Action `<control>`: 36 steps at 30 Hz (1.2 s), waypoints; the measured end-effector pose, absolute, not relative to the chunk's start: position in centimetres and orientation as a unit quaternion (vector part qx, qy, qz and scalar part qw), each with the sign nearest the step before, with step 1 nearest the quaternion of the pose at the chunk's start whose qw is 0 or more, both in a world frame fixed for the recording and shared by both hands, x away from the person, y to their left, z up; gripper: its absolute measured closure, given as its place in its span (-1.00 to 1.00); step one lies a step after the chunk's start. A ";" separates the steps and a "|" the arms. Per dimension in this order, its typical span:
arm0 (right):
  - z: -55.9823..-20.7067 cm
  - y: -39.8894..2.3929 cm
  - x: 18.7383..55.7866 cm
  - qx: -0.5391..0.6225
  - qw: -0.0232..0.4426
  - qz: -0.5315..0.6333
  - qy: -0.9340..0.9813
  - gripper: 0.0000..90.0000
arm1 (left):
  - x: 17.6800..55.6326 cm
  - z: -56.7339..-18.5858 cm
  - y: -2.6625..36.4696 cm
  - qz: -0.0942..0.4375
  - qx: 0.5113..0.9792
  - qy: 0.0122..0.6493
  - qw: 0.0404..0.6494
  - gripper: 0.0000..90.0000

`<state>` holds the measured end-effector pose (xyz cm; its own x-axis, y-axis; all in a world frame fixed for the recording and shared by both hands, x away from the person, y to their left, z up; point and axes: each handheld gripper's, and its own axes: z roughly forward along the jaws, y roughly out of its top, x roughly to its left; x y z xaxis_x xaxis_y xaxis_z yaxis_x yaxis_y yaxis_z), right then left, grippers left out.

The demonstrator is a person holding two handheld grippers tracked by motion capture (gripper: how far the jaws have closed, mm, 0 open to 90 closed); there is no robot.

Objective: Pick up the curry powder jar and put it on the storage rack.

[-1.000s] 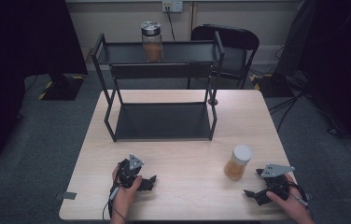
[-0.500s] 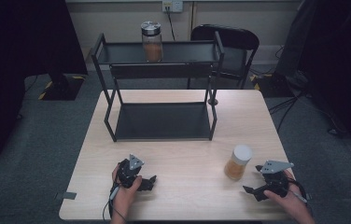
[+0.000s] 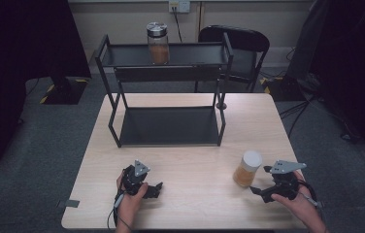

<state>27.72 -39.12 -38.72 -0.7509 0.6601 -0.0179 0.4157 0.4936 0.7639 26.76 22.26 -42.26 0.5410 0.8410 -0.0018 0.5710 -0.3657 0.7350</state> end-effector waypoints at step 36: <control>-39.0 -38.6 30.1 0.296 0.144 0.487 0.809 -0.27 | 26.8 -42.3 22.3 0.192 0.804 0.439 0.353 -1.00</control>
<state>30.15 -38.62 -39.01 -0.7827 0.6199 0.0555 0.3389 0.3498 0.8734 26.76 22.25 -42.26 0.5409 0.8411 -0.0017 0.5707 -0.3655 0.7353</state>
